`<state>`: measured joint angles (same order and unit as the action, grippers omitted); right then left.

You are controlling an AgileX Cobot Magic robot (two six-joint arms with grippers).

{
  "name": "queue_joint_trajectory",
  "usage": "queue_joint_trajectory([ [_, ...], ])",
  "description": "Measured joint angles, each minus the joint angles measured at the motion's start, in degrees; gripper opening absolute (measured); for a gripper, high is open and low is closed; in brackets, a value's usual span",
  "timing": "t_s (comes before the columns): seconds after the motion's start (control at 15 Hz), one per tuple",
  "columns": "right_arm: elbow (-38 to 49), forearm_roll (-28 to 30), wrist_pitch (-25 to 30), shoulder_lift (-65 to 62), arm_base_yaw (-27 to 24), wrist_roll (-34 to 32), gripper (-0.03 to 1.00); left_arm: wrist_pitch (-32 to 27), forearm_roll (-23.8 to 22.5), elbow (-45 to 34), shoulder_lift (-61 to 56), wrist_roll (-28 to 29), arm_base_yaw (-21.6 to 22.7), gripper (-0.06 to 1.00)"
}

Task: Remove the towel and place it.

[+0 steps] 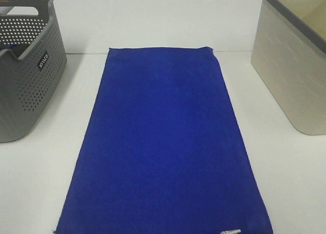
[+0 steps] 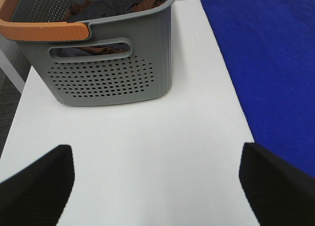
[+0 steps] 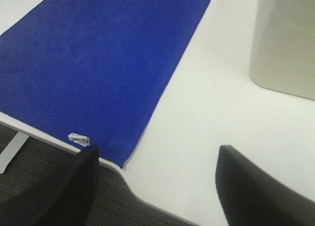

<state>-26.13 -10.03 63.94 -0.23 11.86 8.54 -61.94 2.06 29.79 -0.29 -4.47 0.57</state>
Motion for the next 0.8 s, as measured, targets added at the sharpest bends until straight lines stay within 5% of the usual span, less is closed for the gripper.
queue_joint_trajectory([
  [0.8,0.0,1.6,-0.1,0.0,0.0,0.8,0.67,0.0,0.6,0.0,0.0,0.0,0.1,0.86],
])
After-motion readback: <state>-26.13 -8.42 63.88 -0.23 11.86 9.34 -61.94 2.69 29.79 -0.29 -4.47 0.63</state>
